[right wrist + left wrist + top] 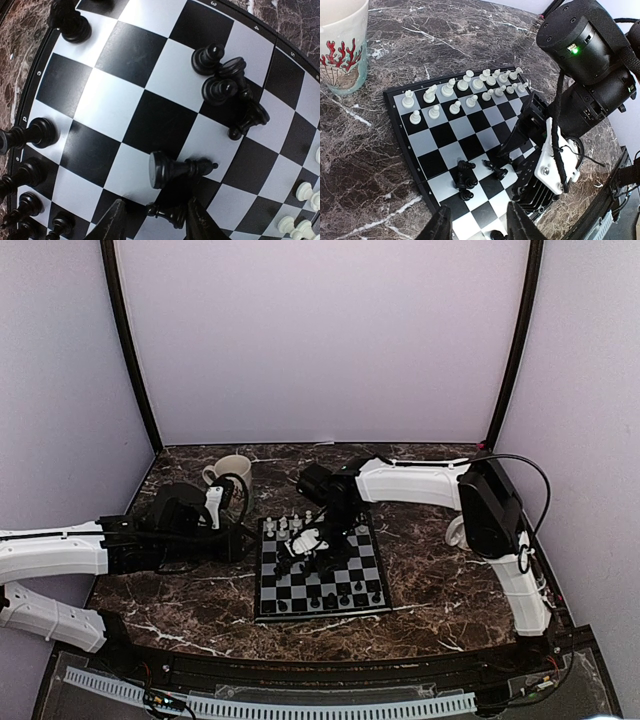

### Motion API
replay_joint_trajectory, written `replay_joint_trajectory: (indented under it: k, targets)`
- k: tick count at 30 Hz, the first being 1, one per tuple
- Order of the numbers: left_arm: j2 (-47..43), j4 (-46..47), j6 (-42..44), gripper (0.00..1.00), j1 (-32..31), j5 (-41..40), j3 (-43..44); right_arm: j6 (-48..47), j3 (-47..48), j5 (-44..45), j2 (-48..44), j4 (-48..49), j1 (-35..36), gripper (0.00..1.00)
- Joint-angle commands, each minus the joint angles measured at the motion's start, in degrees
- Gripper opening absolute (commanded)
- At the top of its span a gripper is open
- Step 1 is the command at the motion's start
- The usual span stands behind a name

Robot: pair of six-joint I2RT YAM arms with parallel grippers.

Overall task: Set up the chess pieces on the board
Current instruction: Move the pawn on the chessboard.

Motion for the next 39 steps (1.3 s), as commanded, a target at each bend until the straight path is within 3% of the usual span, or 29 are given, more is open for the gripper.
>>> replay_joint_trajectory:
  k: [1, 13, 21, 39]
  targets:
    - [0.6, 2.2, -0.3, 0.39, 0.3, 0.9, -0.7, 0.2, -3.6, 2.4, -1.5, -2.0, -0.6, 0.40]
    - [2.4, 3.4, -0.5, 0.39, 0.3, 2.2, -0.3, 2.0, -8.1, 2.2, -3.7, 0.0, -1.1, 0.38]
    - [2.4, 3.6, -0.7, 0.39, 0.3, 2.4, -0.5, 3.2, -9.3, 2.8, -5.5, 0.6, -1.2, 0.30]
    - [3.0, 4.7, -0.8, 0.39, 0.2, 3.3, -0.8, 7.2, -14.4, 2.0, -7.7, 5.7, -1.2, 0.23]
